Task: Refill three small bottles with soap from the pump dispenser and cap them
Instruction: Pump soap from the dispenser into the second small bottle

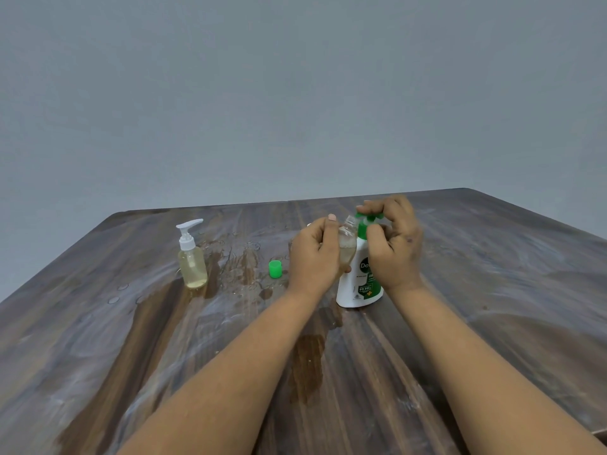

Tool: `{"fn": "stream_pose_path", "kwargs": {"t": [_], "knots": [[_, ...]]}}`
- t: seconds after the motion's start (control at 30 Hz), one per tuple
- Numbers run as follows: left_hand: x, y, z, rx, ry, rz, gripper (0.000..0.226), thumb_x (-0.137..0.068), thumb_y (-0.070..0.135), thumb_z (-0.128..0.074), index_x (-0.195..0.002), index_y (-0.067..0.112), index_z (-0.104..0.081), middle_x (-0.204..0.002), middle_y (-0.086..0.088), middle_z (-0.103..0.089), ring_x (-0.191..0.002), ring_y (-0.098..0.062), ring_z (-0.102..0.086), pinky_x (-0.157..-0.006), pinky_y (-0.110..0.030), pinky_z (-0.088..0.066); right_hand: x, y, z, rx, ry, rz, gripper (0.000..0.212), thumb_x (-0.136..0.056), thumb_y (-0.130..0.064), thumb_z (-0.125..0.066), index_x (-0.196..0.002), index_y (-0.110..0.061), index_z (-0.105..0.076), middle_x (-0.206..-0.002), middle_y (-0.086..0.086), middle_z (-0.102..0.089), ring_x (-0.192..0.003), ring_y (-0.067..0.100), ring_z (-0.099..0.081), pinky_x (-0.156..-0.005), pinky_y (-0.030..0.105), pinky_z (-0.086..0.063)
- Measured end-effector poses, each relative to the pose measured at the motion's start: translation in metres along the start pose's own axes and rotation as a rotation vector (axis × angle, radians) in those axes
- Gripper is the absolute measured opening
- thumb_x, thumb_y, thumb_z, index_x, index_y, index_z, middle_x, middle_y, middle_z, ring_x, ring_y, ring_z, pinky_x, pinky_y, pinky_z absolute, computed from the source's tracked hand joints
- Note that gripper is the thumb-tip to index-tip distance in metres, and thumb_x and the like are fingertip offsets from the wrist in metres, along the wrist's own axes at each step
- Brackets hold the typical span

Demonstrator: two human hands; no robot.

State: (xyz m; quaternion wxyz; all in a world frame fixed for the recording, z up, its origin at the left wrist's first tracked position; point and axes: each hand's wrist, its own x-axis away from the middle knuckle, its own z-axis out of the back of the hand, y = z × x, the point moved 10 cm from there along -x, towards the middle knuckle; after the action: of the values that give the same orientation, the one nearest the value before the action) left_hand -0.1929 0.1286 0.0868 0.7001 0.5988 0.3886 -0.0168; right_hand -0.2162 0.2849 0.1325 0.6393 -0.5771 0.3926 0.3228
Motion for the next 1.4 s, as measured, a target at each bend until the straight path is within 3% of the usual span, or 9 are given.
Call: {"fn": "stream_pose_path", "kwargs": {"t": [0.1, 0.27, 0.4, 0.57, 0.73, 0.97, 1.13, 1.3, 1.4], "knots": [[-0.0004, -0.0001, 0.0001, -0.011, 0.002, 0.002, 0.048, -0.105, 0.029, -0.042, -0.075, -0.007, -0.055, -0.055, -0.027, -0.053, -0.038, -0.020, -0.056, -0.036, -0.036, -0.044, -0.0004, -0.0008, -0.0002, -0.003, 0.002, -0.001, 0.028, -0.070, -0.002, -0.044, -0.086, -0.007, -0.068, -0.087, -0.005, -0.055, -0.082, 0.000, -0.054, -0.065, 0.025, -0.047], [-0.0008, -0.0007, 0.0003, -0.008, -0.009, 0.016, 0.048, -0.105, 0.031, -0.041, -0.074, -0.005, -0.055, -0.058, -0.031, -0.053, -0.047, -0.042, -0.057, -0.040, -0.049, -0.047, 0.0010, -0.0071, -0.0001, -0.001, -0.011, 0.050, 0.037, -0.068, -0.002, -0.044, -0.096, -0.011, -0.066, -0.097, 0.000, -0.057, -0.090, 0.011, -0.058, -0.071, 0.030, -0.050], [-0.0007, -0.0014, 0.0005, -0.016, -0.004, 0.007, 0.049, -0.104, 0.032, -0.041, -0.073, -0.004, -0.055, -0.056, -0.028, -0.054, -0.045, -0.038, -0.057, -0.041, -0.045, -0.048, 0.0000, -0.0040, 0.0002, 0.000, -0.003, 0.023, 0.036, -0.070, -0.001, -0.045, -0.095, -0.016, -0.066, -0.096, -0.010, -0.056, -0.090, 0.010, -0.058, -0.073, 0.028, -0.049], [-0.0002, -0.0054, -0.0033, 0.042, -0.024, 0.040, 0.048, -0.101, 0.035, -0.042, -0.072, 0.000, -0.055, -0.050, -0.021, -0.047, -0.036, -0.021, -0.047, -0.042, -0.056, -0.049, -0.0003, 0.0006, -0.0001, 0.003, 0.010, -0.004, 0.029, -0.072, -0.007, -0.042, -0.087, -0.010, -0.067, -0.091, -0.002, -0.058, -0.087, -0.004, -0.055, -0.073, 0.014, -0.045], [-0.0010, -0.0066, -0.0024, 0.030, -0.017, 0.046, 0.049, -0.101, 0.036, -0.041, -0.073, -0.001, -0.054, -0.050, -0.018, -0.050, -0.039, -0.025, -0.049, -0.044, -0.057, -0.049, 0.0004, -0.0027, -0.0001, 0.003, 0.002, 0.022, 0.032, -0.070, -0.005, -0.043, -0.091, -0.008, -0.067, -0.093, 0.000, -0.058, -0.088, 0.006, -0.057, -0.072, 0.023, -0.048], [-0.0008, -0.0057, -0.0014, 0.021, -0.010, 0.041, 0.049, -0.102, 0.035, -0.041, -0.074, -0.002, -0.055, -0.055, -0.028, -0.050, -0.039, -0.025, -0.051, -0.043, -0.054, -0.051, 0.0001, -0.0014, -0.0001, -0.010, 0.013, 0.009, 0.033, -0.071, -0.008, -0.042, -0.091, -0.009, -0.068, -0.093, -0.003, -0.058, -0.089, 0.002, -0.057, -0.074, 0.017, -0.046], [-0.0002, -0.0056, -0.0002, 0.010, -0.007, 0.044, 0.048, -0.103, 0.034, -0.042, -0.076, -0.003, -0.056, -0.057, -0.026, -0.053, -0.046, -0.038, -0.056, -0.042, -0.055, -0.049, -0.0005, 0.0011, -0.0003, -0.005, 0.015, -0.004, 0.029, -0.072, -0.004, -0.043, -0.086, -0.008, -0.068, -0.090, -0.015, -0.054, -0.083, 0.003, -0.056, -0.065, 0.023, -0.047], [0.0001, -0.0024, -0.0009, 0.000, -0.015, 0.026, 0.048, -0.104, 0.032, -0.041, -0.075, -0.004, -0.056, -0.058, -0.027, -0.055, -0.047, -0.040, -0.057, -0.043, -0.055, -0.048, 0.0017, -0.0058, 0.0000, 0.008, 0.001, 0.042, 0.037, -0.068, -0.001, -0.044, -0.095, -0.007, -0.067, -0.097, -0.001, -0.058, -0.092, 0.001, -0.055, -0.076, 0.018, -0.046], [0.0005, -0.0018, -0.0018, 0.012, -0.023, 0.021, 0.047, -0.104, 0.030, -0.042, -0.073, -0.003, -0.055, -0.053, -0.023, -0.053, -0.040, -0.027, -0.054, -0.042, -0.055, -0.049, 0.0004, -0.0032, -0.0001, -0.008, 0.003, 0.007, 0.034, -0.069, -0.002, -0.044, -0.092, -0.008, -0.068, -0.095, 0.000, -0.059, -0.089, -0.002, -0.055, -0.074, 0.018, -0.046]]}}
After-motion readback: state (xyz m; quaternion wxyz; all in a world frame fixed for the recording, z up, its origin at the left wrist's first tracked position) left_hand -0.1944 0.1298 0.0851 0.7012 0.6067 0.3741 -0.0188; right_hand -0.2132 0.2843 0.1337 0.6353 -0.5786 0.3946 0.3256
